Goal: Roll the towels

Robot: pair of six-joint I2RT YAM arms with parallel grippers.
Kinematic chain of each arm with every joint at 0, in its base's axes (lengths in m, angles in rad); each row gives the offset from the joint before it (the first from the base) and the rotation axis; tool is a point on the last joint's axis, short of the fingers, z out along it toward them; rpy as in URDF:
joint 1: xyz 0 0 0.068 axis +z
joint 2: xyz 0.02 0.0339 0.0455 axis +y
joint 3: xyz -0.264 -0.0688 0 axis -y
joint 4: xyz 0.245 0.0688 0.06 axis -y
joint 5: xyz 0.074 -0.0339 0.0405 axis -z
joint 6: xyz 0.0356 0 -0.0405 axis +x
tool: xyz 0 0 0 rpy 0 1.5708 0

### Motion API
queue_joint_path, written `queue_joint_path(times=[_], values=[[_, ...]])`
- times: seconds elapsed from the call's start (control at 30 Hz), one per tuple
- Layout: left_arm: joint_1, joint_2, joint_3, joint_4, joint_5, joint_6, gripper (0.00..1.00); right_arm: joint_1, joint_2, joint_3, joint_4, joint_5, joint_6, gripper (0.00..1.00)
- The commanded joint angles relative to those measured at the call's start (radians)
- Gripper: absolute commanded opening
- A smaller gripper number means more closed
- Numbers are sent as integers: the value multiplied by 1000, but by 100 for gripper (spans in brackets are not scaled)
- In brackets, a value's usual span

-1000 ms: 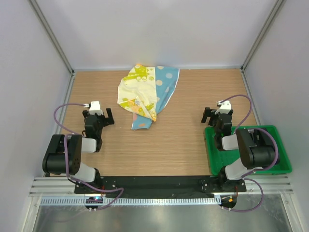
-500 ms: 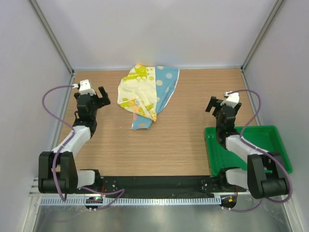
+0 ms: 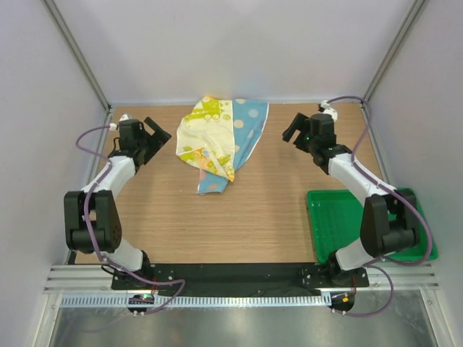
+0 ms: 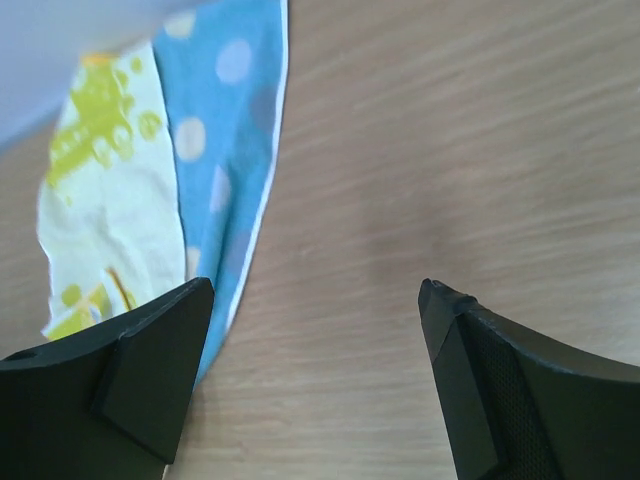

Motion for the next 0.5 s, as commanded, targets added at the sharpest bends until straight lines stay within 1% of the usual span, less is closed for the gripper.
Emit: queue_joint_path(times=[0.0,0.07,0.17,0.23,0.33,0.47], values=[[-72,77,175,-196,65,0,100,85,45,104,-281,-58,28,91],[-97,153,219,-285,33,18,100,105,52,114,-315,-56,23,91],[-142,227,285,-349,16,28,100,118,40,114,-341,-56,11,91],[-172,253,328,-379,-6,38,100,130,19,114,-361,-56,-12,91],[-206,292,350,-403,-41,51,100,144,-9,101,-389,-49,-35,91],[-212,347,378,-419,-44,37,100,158,-27,93,-425,-56,-67,91]])
